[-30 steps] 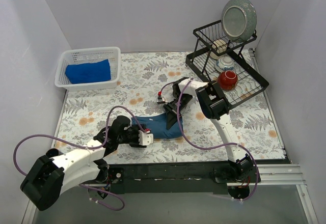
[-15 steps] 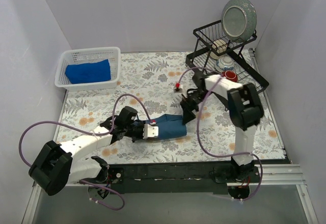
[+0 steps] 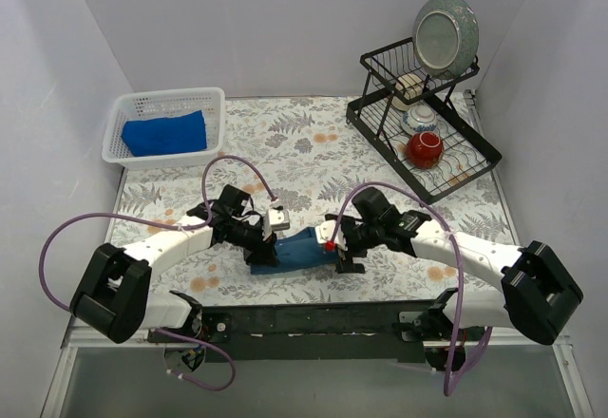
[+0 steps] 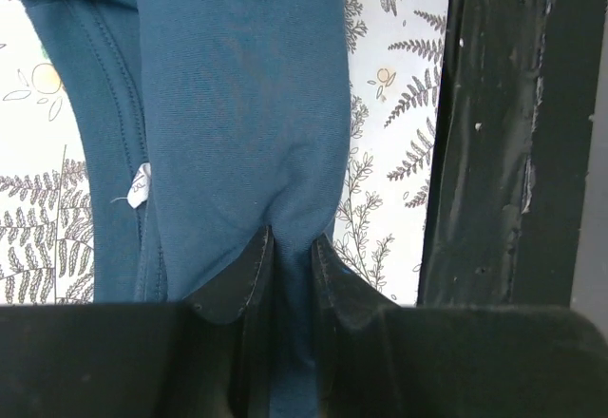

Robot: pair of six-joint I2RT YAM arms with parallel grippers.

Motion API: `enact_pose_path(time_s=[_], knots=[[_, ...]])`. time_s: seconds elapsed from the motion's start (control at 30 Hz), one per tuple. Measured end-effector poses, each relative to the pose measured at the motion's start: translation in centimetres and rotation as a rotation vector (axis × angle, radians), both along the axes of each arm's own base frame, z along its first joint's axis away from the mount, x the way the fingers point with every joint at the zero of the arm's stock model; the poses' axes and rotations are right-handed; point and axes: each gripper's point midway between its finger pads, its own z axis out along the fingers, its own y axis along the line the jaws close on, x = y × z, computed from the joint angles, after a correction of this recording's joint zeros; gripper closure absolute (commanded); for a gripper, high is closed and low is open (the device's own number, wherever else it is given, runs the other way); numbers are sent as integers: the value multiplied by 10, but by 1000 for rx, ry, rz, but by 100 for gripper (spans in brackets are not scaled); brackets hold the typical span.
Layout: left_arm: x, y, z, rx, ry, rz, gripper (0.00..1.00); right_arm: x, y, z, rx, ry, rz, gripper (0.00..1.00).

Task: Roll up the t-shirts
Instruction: Roll the T-shirt to the center of the board.

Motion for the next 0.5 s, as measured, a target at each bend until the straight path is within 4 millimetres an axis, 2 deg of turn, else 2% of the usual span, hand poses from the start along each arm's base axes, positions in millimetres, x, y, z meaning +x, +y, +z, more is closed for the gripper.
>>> enact_pose_path(time_s=[0.17, 0.27, 0.4, 0.47, 0.5], knots=[[2, 2, 1, -13, 52, 28, 100, -13, 4, -15, -15, -39, 47, 1], [2, 2, 1, -17, 66, 32, 100, -8, 10, -24, -10, -91, 48, 1], [3, 2, 1, -16, 86, 35, 100, 6, 15, -45, -29, -162, 16, 3], [3, 2, 1, -16, 95, 34, 100, 15, 22, -44, -7, -199, 1, 15], [3, 2, 0, -16, 97, 32, 100, 19, 24, -44, 0, -214, -4, 26]])
